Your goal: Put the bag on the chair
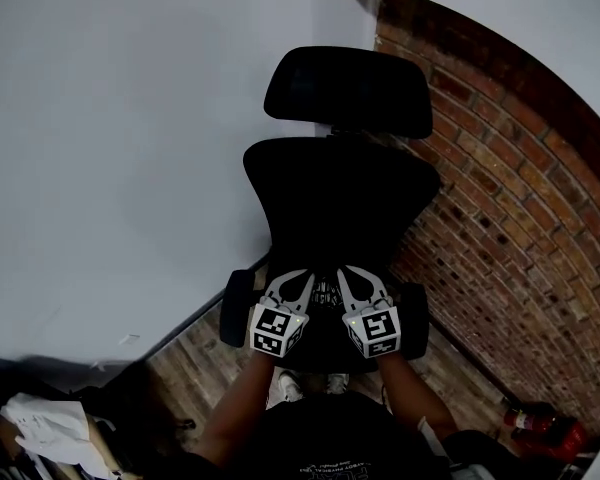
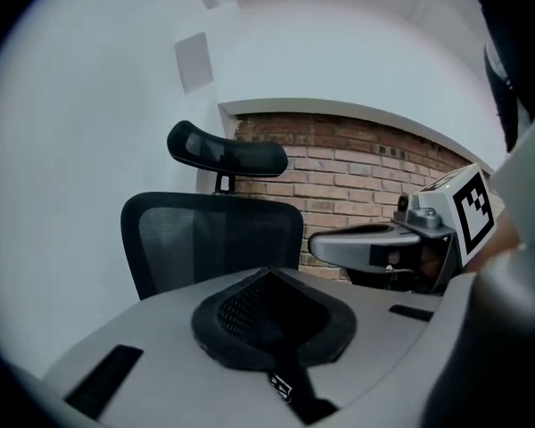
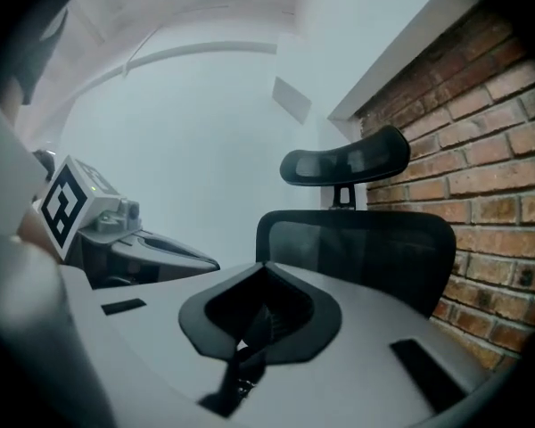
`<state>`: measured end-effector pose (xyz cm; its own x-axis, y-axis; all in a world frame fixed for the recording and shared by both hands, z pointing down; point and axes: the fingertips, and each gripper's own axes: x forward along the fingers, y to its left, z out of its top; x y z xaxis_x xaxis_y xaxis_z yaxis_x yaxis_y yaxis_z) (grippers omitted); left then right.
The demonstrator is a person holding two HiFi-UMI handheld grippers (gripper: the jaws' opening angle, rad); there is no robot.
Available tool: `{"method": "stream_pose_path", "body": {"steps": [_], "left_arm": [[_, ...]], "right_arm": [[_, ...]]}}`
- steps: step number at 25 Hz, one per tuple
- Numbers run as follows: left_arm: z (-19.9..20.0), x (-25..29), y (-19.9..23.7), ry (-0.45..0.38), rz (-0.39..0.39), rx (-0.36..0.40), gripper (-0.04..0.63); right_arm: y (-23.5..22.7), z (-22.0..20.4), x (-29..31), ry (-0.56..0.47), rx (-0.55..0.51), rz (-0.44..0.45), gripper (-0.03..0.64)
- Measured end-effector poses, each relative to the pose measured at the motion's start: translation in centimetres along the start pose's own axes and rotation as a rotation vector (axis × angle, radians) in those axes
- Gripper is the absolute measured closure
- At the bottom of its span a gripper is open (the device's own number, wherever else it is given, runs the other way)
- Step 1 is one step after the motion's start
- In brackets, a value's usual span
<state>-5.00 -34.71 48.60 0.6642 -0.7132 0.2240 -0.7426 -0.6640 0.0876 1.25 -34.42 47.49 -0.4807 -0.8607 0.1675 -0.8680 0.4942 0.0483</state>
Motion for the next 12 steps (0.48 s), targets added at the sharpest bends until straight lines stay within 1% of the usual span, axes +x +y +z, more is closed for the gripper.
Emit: {"method": "stream_pose_path", "body": {"steps": [4, 8, 12], "left_arm": [[0.6, -0.9, -0.2, -0.022, -0.02, 0.001, 0.584], [1.3, -1.2, -0.2, -0.04, -0.047, -0.013, 0.584], [2.5, -1.3, -0.1, -0.072, -0.045, -0.003, 0.584]], "right_arm": [[1.0, 1.0, -0.8, -0.024, 0.007, -0.028, 0.597], [0.7, 2.0, -1.7, -0.056, -0.018, -0.083, 0.598], [0.1, 2.8, -1.9, -0.077, -0.03, -0.101, 0.598]]}}
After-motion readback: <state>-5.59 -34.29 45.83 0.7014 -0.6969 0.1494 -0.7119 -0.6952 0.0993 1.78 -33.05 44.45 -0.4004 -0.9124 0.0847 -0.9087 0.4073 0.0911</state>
